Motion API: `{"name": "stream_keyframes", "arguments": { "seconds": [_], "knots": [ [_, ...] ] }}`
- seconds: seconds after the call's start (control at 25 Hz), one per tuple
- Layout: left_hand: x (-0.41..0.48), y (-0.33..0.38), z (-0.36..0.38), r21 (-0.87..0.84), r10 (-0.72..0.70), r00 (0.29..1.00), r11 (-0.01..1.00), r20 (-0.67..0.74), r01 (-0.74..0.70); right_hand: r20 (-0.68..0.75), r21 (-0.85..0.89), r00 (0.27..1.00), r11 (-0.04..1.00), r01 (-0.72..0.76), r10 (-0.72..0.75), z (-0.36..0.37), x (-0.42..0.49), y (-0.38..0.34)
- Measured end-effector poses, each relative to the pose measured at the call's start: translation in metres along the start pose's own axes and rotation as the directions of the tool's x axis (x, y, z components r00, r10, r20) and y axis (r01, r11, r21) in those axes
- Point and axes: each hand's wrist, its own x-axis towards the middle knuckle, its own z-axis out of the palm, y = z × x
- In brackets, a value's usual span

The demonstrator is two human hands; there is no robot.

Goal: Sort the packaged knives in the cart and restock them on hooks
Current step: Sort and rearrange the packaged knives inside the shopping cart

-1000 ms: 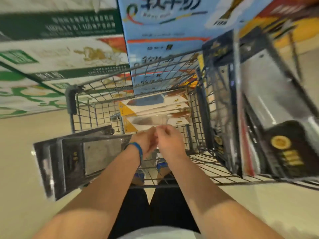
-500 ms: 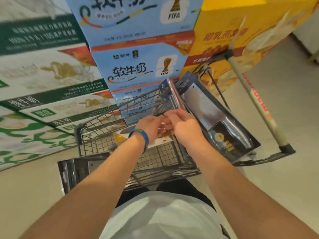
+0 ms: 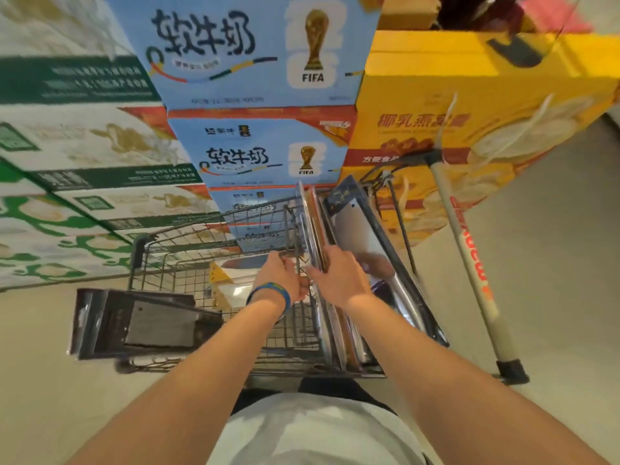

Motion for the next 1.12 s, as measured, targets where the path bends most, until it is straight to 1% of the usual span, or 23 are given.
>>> {"name": "stream_keyframes", "arguments": {
  "seconds": [0.04, 0.08, 0.12, 0.2, 0.28, 0.36, 0.48, 0.56, 0.6, 0.72, 0.76, 0.84, 0.92, 1.0, 1.08, 1.12],
  "knots": [
    [0.000, 0.000, 0.000, -0.008, -0.005, 1.000, 1.000, -0.014, 0.005, 0.035, -0.024, 0.998, 0.999, 0.047, -0.046, 0.007, 0.006, 0.001],
    [0.000, 0.000, 0.000, -0.029, -0.042, 0.999, 0.999, -0.005, 0.042, 0.075, -0.051, 0.993, 0.994, 0.092, -0.088, 0.013, 0.011, 0.003],
    [-0.001, 0.001, -0.002, -0.102, -0.105, 0.994, 0.989, 0.009, 0.106, 0.125, -0.059, 0.987, 0.992, 0.110, -0.102, 0.017, 0.015, 0.003],
    [0.000, 0.000, -0.006, -0.124, -0.192, 0.981, 0.973, 0.039, 0.195, 0.214, -0.026, 0.977, 0.999, 0.019, -0.013, 0.020, 0.022, 0.004],
    [0.007, -0.002, -0.006, -0.139, -0.177, 0.980, 0.972, 0.089, 0.188, 0.241, -0.032, 0.969, 0.999, -0.039, 0.045, 0.021, 0.027, 0.006],
    [0.008, 0.000, -0.004, -0.152, -0.163, 0.981, 0.972, 0.104, 0.178, 0.225, -0.096, 0.973, 0.995, -0.019, 0.041, 0.022, 0.029, 0.006],
    [0.006, -0.001, -0.004, -0.050, -0.083, 0.993, 0.995, 0.089, 0.088, 0.186, -0.223, 0.982, 0.975, 0.021, 0.021, 0.020, 0.030, 0.008],
    [0.002, 0.001, -0.004, -0.023, -0.066, 0.995, 0.997, 0.075, 0.068, 0.159, -0.253, 0.987, 0.967, 0.011, 0.031, 0.019, 0.026, 0.006],
    [0.000, 0.001, -0.006, -0.022, -0.061, 0.995, 0.998, 0.076, 0.063, 0.137, -0.264, 0.990, 0.964, 0.002, 0.035, 0.018, 0.024, 0.005],
    [0.001, 0.000, -0.007, -0.065, -0.106, 0.991, 0.992, 0.085, 0.112, 0.026, -0.331, 1.000, 0.944, -0.001, 0.009, 0.019, 0.015, 0.003],
    [0.003, 0.000, -0.006, -0.034, -0.066, 0.995, 0.997, 0.069, 0.068, -0.002, -0.335, 1.000, 0.942, -0.001, 0.000, 0.019, 0.013, 0.003],
    [0.005, -0.002, -0.005, 0.045, 0.020, 0.999, 0.999, 0.050, -0.022, -0.032, -0.312, 0.999, 0.950, 0.012, -0.023, 0.022, 0.010, 0.003],
    [0.006, -0.002, -0.006, 0.005, -0.009, 0.994, 1.000, 0.107, 0.008, -0.057, -0.286, 0.998, 0.958, 0.001, -0.018, 0.023, 0.006, 0.001],
    [0.006, -0.001, -0.007, -0.045, -0.041, 0.987, 0.998, 0.157, 0.049, -0.061, -0.244, 0.997, 0.969, 0.033, -0.050, 0.023, 0.009, 0.002],
    [0.008, 0.000, -0.008, -0.022, -0.034, 0.987, 0.999, 0.155, 0.038, -0.049, -0.156, 0.996, 0.986, 0.067, -0.075, 0.019, 0.020, 0.001],
    [0.009, 0.000, -0.008, -0.015, -0.033, 0.988, 0.999, 0.148, 0.036, -0.037, -0.121, 0.998, 0.991, 0.054, -0.059, 0.016, 0.028, -0.002]
  ]
}}
